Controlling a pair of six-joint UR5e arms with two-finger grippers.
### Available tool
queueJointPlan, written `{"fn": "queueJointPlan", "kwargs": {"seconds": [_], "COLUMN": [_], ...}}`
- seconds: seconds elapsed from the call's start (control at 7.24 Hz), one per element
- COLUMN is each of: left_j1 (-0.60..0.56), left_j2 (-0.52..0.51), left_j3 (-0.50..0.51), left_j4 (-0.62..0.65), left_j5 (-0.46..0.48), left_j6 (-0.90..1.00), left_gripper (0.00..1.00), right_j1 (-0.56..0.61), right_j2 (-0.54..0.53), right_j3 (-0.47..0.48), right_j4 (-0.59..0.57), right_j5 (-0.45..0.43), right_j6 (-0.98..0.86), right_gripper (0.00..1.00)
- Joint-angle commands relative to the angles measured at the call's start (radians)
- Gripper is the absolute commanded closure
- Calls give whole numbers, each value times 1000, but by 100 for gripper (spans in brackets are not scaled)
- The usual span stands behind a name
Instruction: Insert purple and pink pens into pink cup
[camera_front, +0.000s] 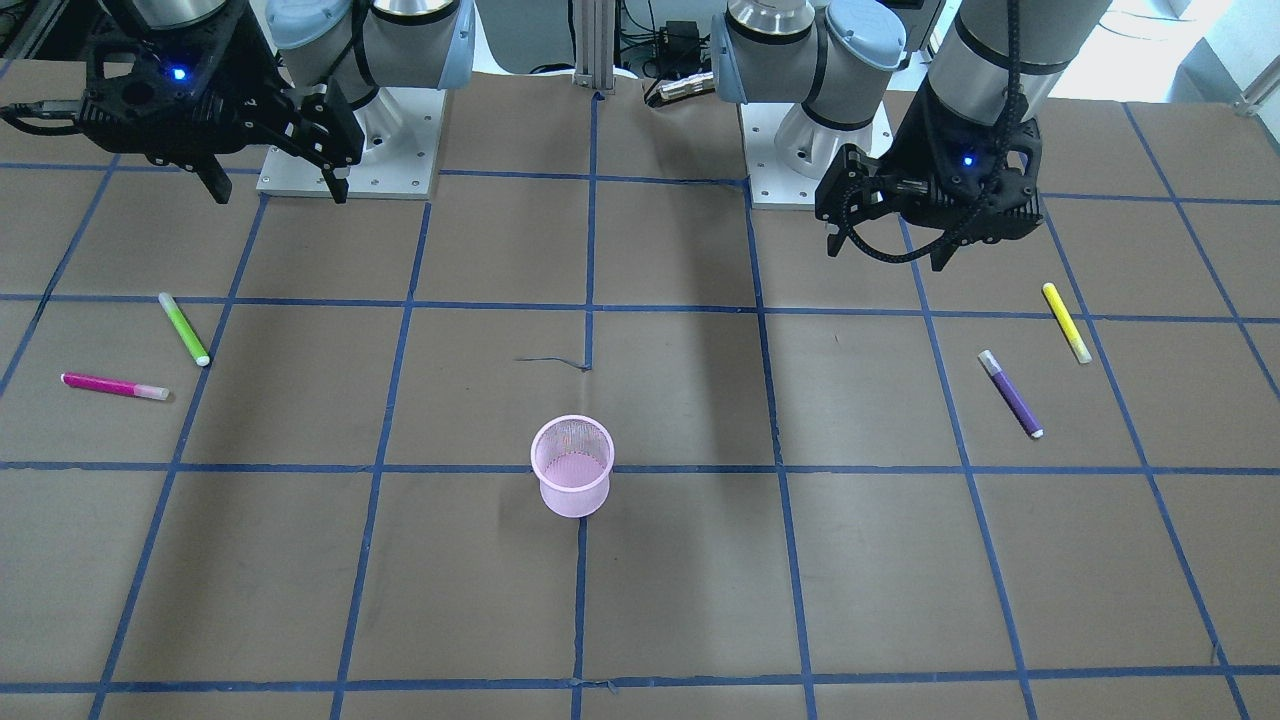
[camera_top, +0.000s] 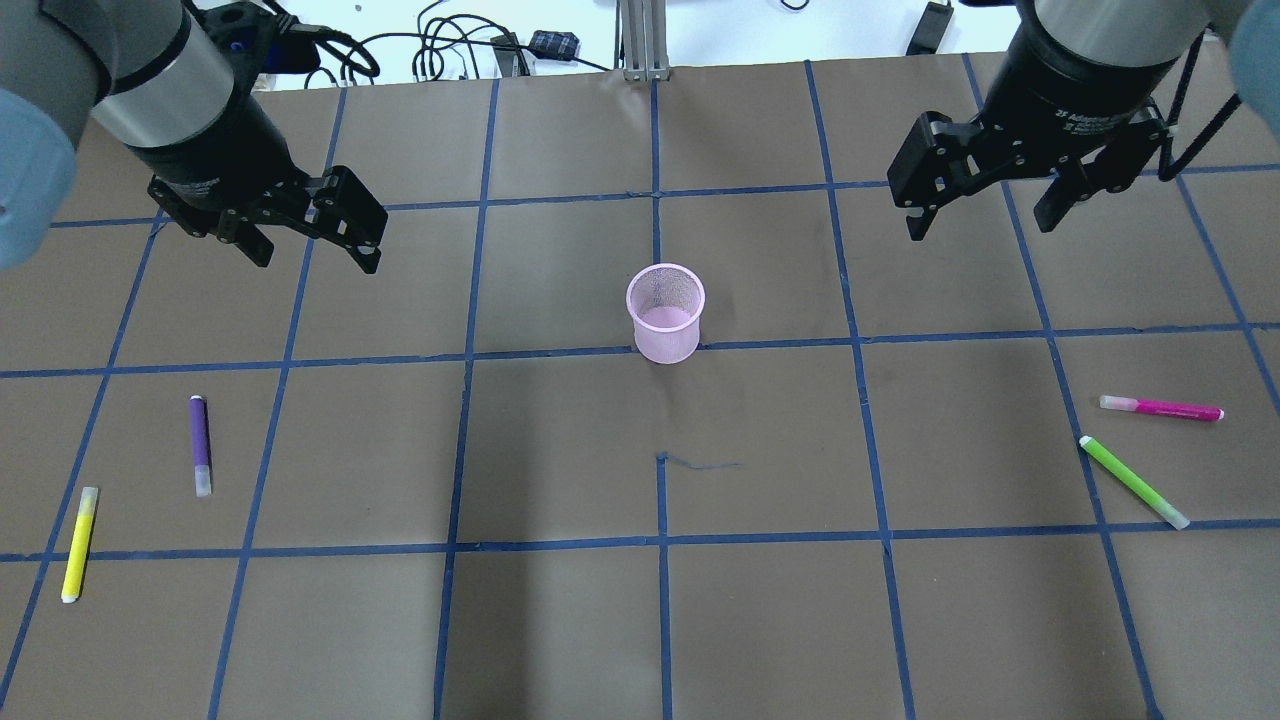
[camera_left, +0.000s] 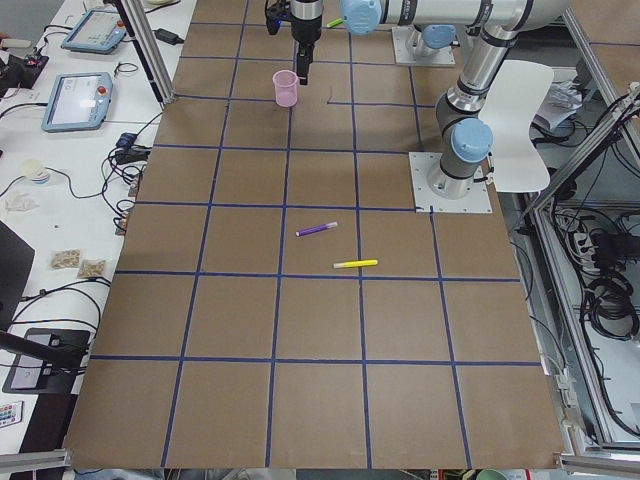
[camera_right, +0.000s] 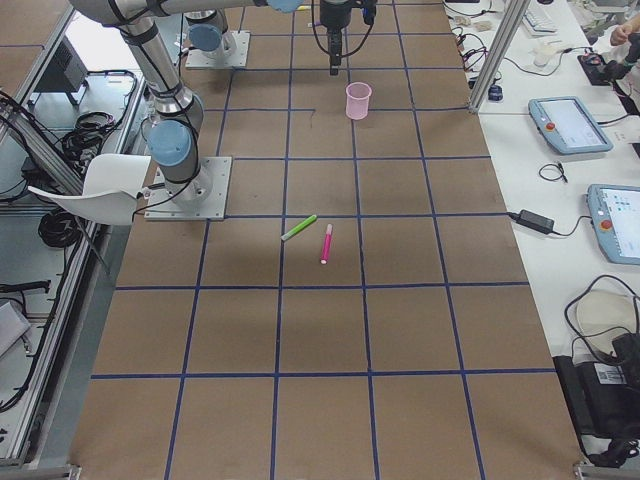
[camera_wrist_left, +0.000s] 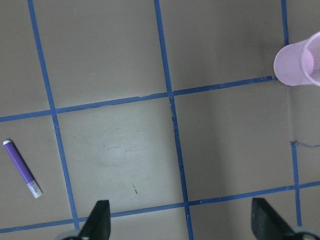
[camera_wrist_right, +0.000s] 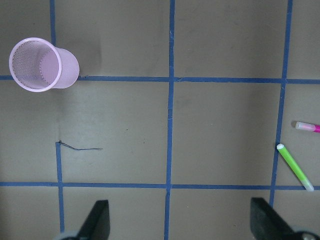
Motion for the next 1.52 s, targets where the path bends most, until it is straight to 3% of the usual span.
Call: {"fn": "queueJointPlan", "kwargs": {"seconds": [0.0, 0.28, 0.55, 0.83, 1.11, 1.24, 1.38], "left_j1": [1, 5, 15, 18, 59, 155, 238], "left_j2": [5, 13, 8, 7, -9, -19, -32], "left_j3": [-11, 2, 1, -8, -1, -7, -10], "left_j4": [6, 0, 2, 3, 20, 34, 37], "left_j5": [4, 8, -2, 8, 5, -4, 2], "left_j6": [3, 1, 4, 12, 14, 0, 12], "left_gripper": [0, 0, 0, 0, 0, 0, 0], "right_j1": [-1, -2, -5, -58, -234, -358, -490], "right_j2": [0, -1, 3, 5, 9, 12, 12], "right_j3": [-1, -6, -17, -12, -3, 21, 85], "right_j4": [1, 14, 112, 96, 96, 85, 50], "right_j5": [-2, 3, -38, -120, -109, -96, -26], "right_j6": [-9, -64, -233, -636, -1045, -1254, -1455], "right_gripper": [0, 0, 0, 0, 0, 0, 0]}}
